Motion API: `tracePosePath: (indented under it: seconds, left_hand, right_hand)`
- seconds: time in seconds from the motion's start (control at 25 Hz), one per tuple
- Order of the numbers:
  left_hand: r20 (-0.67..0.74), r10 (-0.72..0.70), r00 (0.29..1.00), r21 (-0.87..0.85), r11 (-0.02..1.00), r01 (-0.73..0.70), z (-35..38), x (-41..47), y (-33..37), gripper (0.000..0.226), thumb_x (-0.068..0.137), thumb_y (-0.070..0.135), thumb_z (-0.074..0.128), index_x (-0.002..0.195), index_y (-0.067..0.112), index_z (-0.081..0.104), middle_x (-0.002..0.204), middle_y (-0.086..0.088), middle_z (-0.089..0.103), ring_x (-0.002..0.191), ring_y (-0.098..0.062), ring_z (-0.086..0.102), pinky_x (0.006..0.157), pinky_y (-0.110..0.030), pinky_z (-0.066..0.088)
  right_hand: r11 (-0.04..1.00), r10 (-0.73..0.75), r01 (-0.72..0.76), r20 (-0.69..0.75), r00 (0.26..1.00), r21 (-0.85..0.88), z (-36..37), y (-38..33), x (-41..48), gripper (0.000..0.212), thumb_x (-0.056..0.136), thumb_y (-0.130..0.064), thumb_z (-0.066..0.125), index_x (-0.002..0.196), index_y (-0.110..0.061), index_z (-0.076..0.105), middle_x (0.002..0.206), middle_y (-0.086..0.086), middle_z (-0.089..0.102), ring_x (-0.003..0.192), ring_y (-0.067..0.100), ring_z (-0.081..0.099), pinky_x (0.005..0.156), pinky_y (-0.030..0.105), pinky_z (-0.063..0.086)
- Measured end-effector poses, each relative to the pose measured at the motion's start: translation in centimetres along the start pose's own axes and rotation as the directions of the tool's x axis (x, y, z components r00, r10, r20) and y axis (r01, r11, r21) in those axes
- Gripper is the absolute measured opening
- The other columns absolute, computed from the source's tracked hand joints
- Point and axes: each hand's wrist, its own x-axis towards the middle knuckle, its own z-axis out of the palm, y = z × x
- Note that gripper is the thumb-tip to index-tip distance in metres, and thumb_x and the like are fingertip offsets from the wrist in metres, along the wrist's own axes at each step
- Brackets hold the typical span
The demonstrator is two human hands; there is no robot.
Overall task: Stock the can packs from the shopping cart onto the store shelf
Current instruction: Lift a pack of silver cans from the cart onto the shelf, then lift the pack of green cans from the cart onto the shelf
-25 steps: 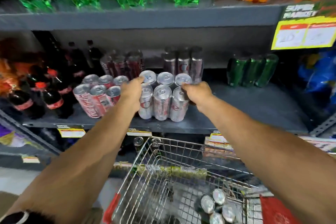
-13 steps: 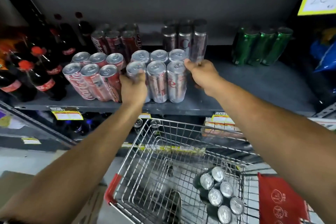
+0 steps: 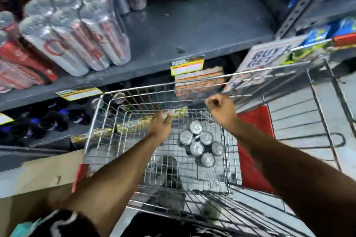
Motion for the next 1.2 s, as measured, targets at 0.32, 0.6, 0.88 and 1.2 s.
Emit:
tracePosePath:
  seconds: [0.32, 0.6, 0.88, 1.2]
  left_hand:
    - [0.378, -0.112, 0.919, 0.124, 0.990, 0.070, 6.4, 4.2, 0.2, 0.059, 0.096, 0.046, 0.038, 0.127, -0.002, 0.050, 0.126, -0.016, 0.058, 0.114, -0.036, 0.057, 0.091, -0.029, 0.045]
    - [0.443, -0.103, 0.891, 0.188, 0.982, 0.021, 7.8, 4.5, -1.3, 0.042, 0.090, 0.031, 0.056, 0.126, 0.011, 0.051, 0.114, -0.010, 0.064, 0.091, -0.023, 0.063, 0.071, -0.031, 0.048]
    - [0.344, -0.213, 0.915, -0.131, 0.954, 0.271, 4.9, 1.0, -2.0, 0.026, 0.086, 0.014, 0.063, 0.111, 0.011, 0.064, 0.102, -0.004, 0.065, 0.081, -0.011, 0.060, 0.058, -0.019, 0.050]
    - [0.204, -0.219, 0.954, -0.438, 0.851, 0.289, -7.4, -8.4, 7.1, 0.017, 0.086, 0.031, 0.062, 0.095, 0.016, 0.065, 0.081, -0.005, 0.064, 0.060, -0.013, 0.057, 0.043, -0.017, 0.042]
  right_hand:
    - [0.696, 0.679, -0.710, 0.223, 0.699, 0.106, 5.6, 14.4, -4.4, 0.010, 0.088, -0.014, 0.057, 0.080, -0.008, 0.056, 0.062, 0.007, 0.045, 0.056, 0.019, 0.041, 0.045, 0.021, 0.029]
    - [0.541, 0.760, -0.783, 0.220, 0.611, 0.306, 7.0, 15.0, -3.2, 0.017, 0.085, -0.017, 0.051, 0.096, -0.006, 0.057, 0.086, 0.016, 0.061, 0.069, 0.027, 0.060, 0.059, 0.035, 0.058]
    - [0.752, 0.643, -0.656, 0.150, 0.751, 0.059, 4.9, 11.7, -2.6, 0.060, 0.078, -0.044, 0.061, 0.115, 0.002, 0.054, 0.091, 0.018, 0.063, 0.070, 0.027, 0.061, 0.054, 0.028, 0.044]
    - [0.966, 0.073, -0.021, 0.193, 0.978, -0.258, -3.1, -2.9, -2.5, 0.061, 0.088, -0.055, 0.044, 0.112, -0.002, 0.062, 0.119, 0.023, 0.065, 0.101, 0.036, 0.062, 0.076, 0.031, 0.046]
